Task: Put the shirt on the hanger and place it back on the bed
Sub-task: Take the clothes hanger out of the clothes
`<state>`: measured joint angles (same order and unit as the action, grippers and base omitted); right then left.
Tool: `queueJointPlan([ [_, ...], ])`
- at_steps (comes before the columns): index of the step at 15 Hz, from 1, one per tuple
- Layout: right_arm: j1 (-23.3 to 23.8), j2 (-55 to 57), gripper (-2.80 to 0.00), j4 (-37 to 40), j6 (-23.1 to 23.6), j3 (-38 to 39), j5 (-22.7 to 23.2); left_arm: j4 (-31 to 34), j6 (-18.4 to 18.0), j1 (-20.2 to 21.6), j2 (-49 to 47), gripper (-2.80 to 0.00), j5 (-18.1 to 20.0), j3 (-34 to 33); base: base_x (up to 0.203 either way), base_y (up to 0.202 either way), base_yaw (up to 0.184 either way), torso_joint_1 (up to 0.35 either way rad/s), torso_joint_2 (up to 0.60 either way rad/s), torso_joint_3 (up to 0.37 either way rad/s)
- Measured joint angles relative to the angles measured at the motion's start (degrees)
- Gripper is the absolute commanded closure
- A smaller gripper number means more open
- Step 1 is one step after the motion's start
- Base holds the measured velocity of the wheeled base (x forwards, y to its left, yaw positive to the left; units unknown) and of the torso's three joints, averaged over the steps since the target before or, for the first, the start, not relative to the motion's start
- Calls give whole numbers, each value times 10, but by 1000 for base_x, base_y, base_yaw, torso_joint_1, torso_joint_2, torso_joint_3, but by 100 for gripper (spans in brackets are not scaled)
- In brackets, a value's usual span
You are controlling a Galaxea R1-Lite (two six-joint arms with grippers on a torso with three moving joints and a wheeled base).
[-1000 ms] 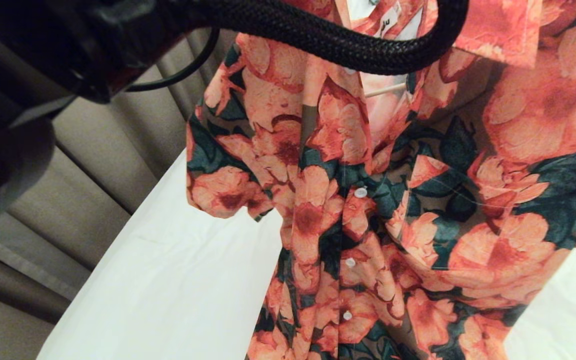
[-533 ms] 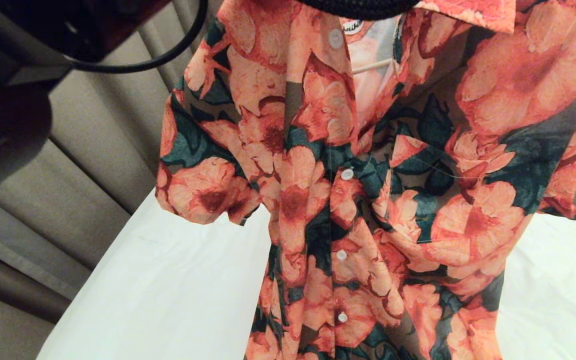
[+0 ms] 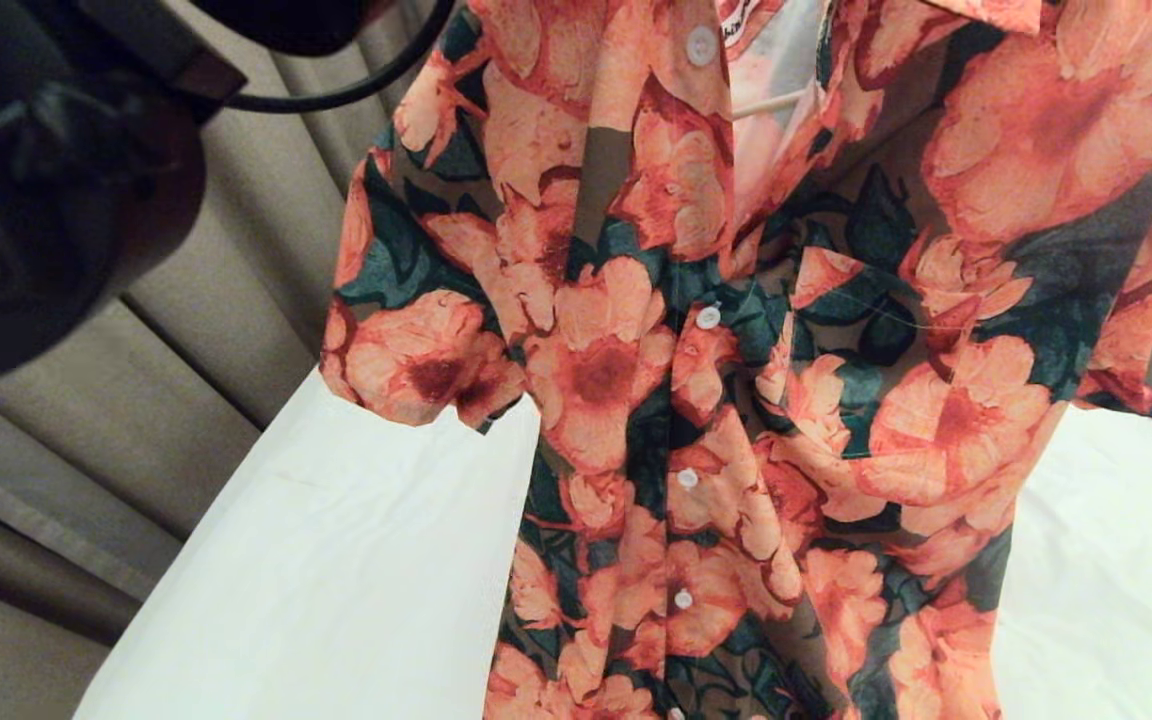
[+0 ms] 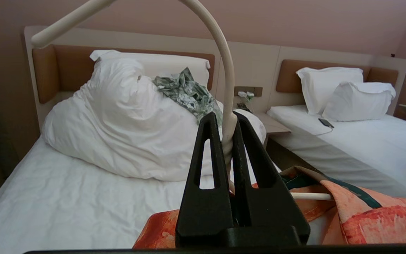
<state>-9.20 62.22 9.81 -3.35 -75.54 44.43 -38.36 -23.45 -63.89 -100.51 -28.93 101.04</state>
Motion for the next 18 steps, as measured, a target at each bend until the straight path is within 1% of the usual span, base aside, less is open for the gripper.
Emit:
queueJointPlan([
  [1, -39, 5, 0, 1, 36, 17, -34, 3, -2, 0, -5, 0, 0, 6, 0, 0, 0, 0, 0, 0],
  [3, -142, 14, 0, -14, 101, 54, -145, 23, -6, 0, -18, 0, 0, 29, 0, 0, 0, 0, 0, 0],
  [5, -211, 20, 0, -68, 157, 115, -248, 38, -6, 8, -34, 0, 1, 61, 0, 0, 0, 0, 0, 0],
  [7, -256, 24, 0, -153, 199, 185, -323, 42, -6, 14, -48, 0, 0, 71, 0, 0, 0, 0, 0, 0],
  [9, -290, 26, 0, -252, 213, 246, -372, 41, -7, 15, -58, 0, 1, 75, 0, 0, 0, 0, 0, 0],
  [10, -316, 26, 0, -304, 219, 273, -395, 41, -6, 16, -61, 0, 1, 75, 0, 0, 0, 0, 0, 0],
  [11, -343, 26, 0, -346, 230, 299, -429, 40, -7, 18, -64, 0, 1, 76, 0, 0, 0, 0, 0, 0],
  [13, -398, 28, 0, -440, 265, 346, -521, 40, -6, 20, -66, 0, 1, 76, 0, 0, 0, 0, 0, 0],
  [14, -416, 29, 0, -486, 277, 358, -554, 41, -6, 20, -67, 0, 2, 76, 0, 0, 0, 0, 0, 0],
  [15, -426, 30, 0, -518, 285, 366, -576, 40, -7, 20, -68, 0, 2, 76, 0, 0, 0, 0, 0, 0],
  [18, -436, 50, 0, -583, 300, 383, -611, 40, -7, 20, -74, 0, 2, 76, 0, 0, 0, 0, 0, 0],
])
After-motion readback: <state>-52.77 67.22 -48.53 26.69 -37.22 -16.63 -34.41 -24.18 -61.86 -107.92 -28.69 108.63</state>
